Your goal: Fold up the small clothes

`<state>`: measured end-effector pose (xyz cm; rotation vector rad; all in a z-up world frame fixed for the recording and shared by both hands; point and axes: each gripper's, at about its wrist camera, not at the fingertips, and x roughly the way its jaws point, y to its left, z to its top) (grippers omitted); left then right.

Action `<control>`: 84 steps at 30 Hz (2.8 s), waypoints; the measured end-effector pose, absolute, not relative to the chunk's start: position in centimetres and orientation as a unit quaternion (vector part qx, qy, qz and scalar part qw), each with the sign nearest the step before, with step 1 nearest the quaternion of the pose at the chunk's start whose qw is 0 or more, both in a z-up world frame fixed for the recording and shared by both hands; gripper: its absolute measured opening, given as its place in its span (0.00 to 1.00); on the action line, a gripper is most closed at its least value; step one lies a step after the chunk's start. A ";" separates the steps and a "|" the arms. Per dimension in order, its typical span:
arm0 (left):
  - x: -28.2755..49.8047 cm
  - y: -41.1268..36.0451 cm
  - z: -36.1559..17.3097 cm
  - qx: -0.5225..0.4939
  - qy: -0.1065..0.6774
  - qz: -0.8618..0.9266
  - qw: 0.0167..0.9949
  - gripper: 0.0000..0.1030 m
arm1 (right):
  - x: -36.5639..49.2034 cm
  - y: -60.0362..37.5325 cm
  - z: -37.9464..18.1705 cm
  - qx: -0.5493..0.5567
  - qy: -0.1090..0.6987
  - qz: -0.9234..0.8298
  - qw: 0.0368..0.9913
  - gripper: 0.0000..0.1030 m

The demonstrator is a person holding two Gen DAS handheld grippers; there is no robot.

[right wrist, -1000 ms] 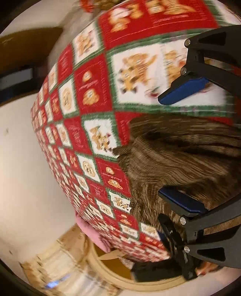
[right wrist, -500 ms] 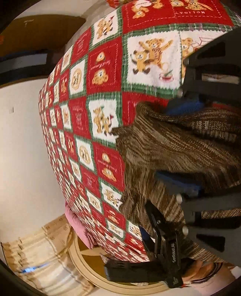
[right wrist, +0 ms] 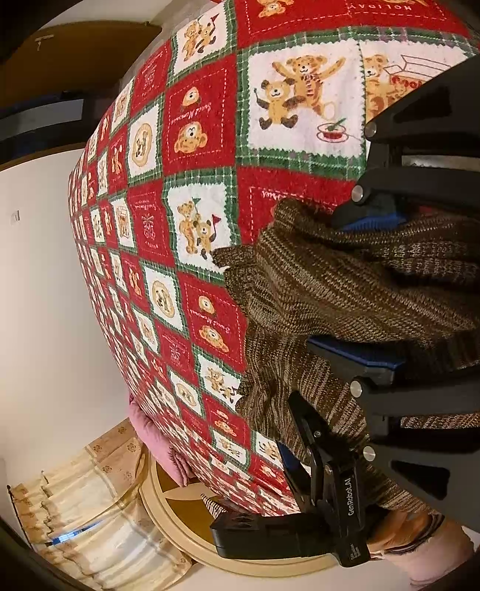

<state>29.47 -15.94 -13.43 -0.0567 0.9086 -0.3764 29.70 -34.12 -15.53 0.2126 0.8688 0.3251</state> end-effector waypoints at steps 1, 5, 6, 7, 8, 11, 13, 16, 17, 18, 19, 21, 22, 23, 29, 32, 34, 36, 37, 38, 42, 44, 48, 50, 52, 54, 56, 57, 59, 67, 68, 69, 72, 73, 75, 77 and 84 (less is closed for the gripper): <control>29.5 -16.0 -13.4 -0.027 0.435 -0.181 0.882 0.95 | 29.7 -34.0 -15.5 0.099 0.418 0.155 0.890 0.50; 29.2 -16.2 -13.2 -0.030 0.424 -0.199 0.883 0.67 | 29.5 -33.1 -15.3 0.077 0.413 0.155 0.894 0.45; 29.1 -16.5 -13.1 -0.028 0.421 -0.204 0.884 0.56 | 29.5 -33.0 -15.3 0.072 0.412 0.155 0.895 0.43; 29.1 -16.6 -13.1 -0.030 0.419 -0.214 0.882 0.48 | 29.4 -32.8 -15.3 0.067 0.410 0.155 0.896 0.41; 29.1 -16.8 -13.1 -0.032 0.418 -0.222 0.881 0.41 | 29.4 -32.8 -15.2 0.064 0.409 0.155 0.897 0.40; 29.3 -16.9 -13.2 -0.041 0.418 -0.227 0.879 0.38 | 29.5 -32.9 -15.3 0.067 0.412 0.157 0.895 0.39; 29.4 -16.6 -13.2 -0.049 0.419 -0.230 0.877 0.37 | 29.3 -32.7 -15.2 0.066 0.411 0.156 0.896 0.38; 29.3 -16.7 -13.2 -0.046 0.418 -0.229 0.878 0.35 | 29.1 -32.3 -15.0 0.054 0.406 0.148 0.900 0.35; 29.3 -16.8 -13.2 -0.045 0.417 -0.229 0.879 0.33 | 29.0 -32.2 -15.0 0.048 0.405 0.144 0.901 0.34; 29.2 -16.8 -13.2 -0.041 0.416 -0.228 0.880 0.33 | 29.0 -31.9 -14.8 0.040 0.404 0.137 0.903 0.34; 29.1 -16.9 -13.1 -0.037 0.415 -0.226 0.881 0.32 | 28.9 -31.6 -14.8 0.033 0.405 0.129 0.905 0.33; 28.9 -17.2 -13.0 -0.026 0.413 -0.221 0.883 0.30 | 28.9 -31.0 -14.4 0.018 0.411 0.110 0.905 0.30; 28.8 -17.4 -12.9 -0.016 0.412 -0.218 0.885 0.29 | 28.7 -30.5 -14.1 0.004 0.415 0.098 0.905 0.27; 28.7 -17.5 -12.8 -0.008 0.410 -0.217 0.886 0.24 | 28.4 -29.9 -13.6 -0.014 0.416 0.083 0.906 0.25; 25.8 -16.1 -10.4 0.037 0.381 -0.189 0.904 0.14 | 23.4 -28.1 -8.9 -0.001 0.365 0.068 0.929 0.21; 24.1 -13.4 -7.9 0.011 0.352 -0.188 0.917 0.13 | 19.7 -26.3 -6.6 -0.006 0.330 0.068 0.942 0.20; 22.3 -10.9 -5.8 -0.014 0.325 -0.196 0.925 0.13 | 17.5 -25.6 -5.2 0.006 0.308 0.068 0.949 0.20; 20.5 -8.8 -4.1 -0.032 0.301 -0.208 0.930 0.12 | 15.3 -25.2 -3.7 0.025 0.284 0.068 0.956 0.20; 19.7 -7.9 -3.3 -0.038 0.288 -0.216 0.932 0.12 | 14.2 -25.0 -3.0 0.032 0.272 0.067 0.959 0.20; 19.0 -7.1 -2.7 -0.042 0.277 -0.221 0.934 0.12 | 13.1 -24.7 -2.4 0.037 0.261 0.064 0.963 0.20; 15.4 -4.5 -0.2 -0.072 0.234 -0.244 0.938 0.11 | 8.3 -23.0 0.4 0.040 0.215 0.056 0.974 0.19; 13.9 -3.7 1.1 -0.075 0.217 -0.252 0.940 0.11 | 6.0 -22.2 1.7 0.031 0.193 0.058 0.979 0.19; 11.5 -2.4 4.0 -0.088 0.195 -0.282 0.935 0.11 | 1.3 -21.3 4.6 0.014 0.155 0.060 0.986 0.19; 9.9 -2.0 5.8 -0.087 0.181 -0.298 0.933 0.11 | -1.0 -21.4 6.1 0.013 0.142 0.061 0.988 0.19; 8.3 -1.9 7.3 -0.078 0.170 -0.310 0.932 0.11 | -2.9 -21.6 7.4 0.016 0.134 0.061 0.989 0.19; 6.8 -1.9 8.3 -0.073 0.164 -0.323 0.929 0.11 | -4.9 -22.3 8.5 0.022 0.128 0.059 0.990 0.19; 5.5 -2.2 8.7 -0.072 0.166 -0.338 0.923 0.11 | -6.6 -22.9 9.0 0.027 0.126 0.054 0.990 0.19; 5.0 -2.5 8.6 -0.069 0.171 -0.345 0.921 0.11 | -7.6 -23.4 9.1 0.029 0.129 0.049 0.990 0.19; 4.2 -3.3 8.0 -0.067 0.180 -0.359 0.913 0.11 | -8.8 -24.4 9.0 0.035 0.137 0.041 0.989 0.19; 7.5 -9.5 1.6 -0.057 0.247 -0.397 0.882 0.11 | -9.4 -30.3 4.9 0.055 0.187 -0.033 0.980 0.19; 8.2 -10.3 0.8 -0.054 0.249 -0.398 0.881 0.11 | -8.8 -31.1 4.1 0.049 0.194 -0.047 0.979 0.19; 8.9 -11.4 0.0 -0.046 0.250 -0.397 0.882 0.11 | -7.8 -32.1 3.2 0.044 0.203 -0.061 0.976 0.19; 10.7 -13.9 -2.4 -0.024 0.259 -0.386 0.885 0.11 | -4.7 -35.3 0.4 0.061 0.235 -0.080 0.967 0.19; 12.3 -15.1 -3.8 -0.017 0.269 -0.381 0.884 0.11 | -3.7 -36.5 -0.7 0.066 0.246 -0.085 0.963 0.19; 13.9 -16.4 -5.4 -0.003 0.278 -0.372 0.885 0.11 | -1.4 -38.7 -3.1 0.065 0.268 -0.103 0.956 0.19; 15.9 -17.9 -7.3 0.023 0.296 -0.368 0.881 0.13 | 0.3 -40.7 -5.2 0.072 0.293 -0.114 0.947 0.19; 21.7 -16.4 -8.6 0.008 0.371 -0.322 0.871 0.37 | 2.6 -44.8 -9.6 0.117 0.358 -0.125 0.918 0.20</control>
